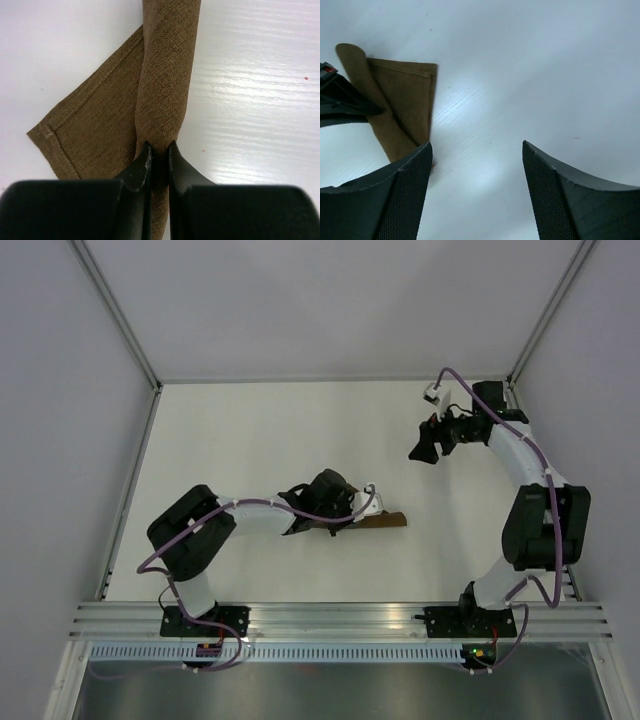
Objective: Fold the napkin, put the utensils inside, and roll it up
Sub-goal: Roll the napkin at the center of the board.
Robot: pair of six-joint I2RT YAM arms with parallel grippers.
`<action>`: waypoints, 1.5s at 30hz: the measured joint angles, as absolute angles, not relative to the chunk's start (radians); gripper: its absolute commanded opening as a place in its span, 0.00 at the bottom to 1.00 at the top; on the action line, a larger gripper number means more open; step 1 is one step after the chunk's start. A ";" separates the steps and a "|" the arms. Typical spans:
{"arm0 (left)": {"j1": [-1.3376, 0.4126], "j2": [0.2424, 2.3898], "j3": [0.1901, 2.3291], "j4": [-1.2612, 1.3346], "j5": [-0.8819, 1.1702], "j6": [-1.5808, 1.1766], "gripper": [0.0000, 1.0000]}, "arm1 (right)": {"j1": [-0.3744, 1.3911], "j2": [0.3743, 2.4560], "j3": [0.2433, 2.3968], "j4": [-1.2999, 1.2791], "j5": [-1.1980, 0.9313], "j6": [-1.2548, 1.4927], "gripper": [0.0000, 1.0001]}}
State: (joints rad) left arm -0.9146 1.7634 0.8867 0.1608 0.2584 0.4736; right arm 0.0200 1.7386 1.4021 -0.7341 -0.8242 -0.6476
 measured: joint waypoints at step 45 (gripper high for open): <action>-0.717 2.083 1.330 -0.394 0.897 0.273 0.28 | 0.692 1.390 0.585 -0.108 -0.299 -0.789 0.25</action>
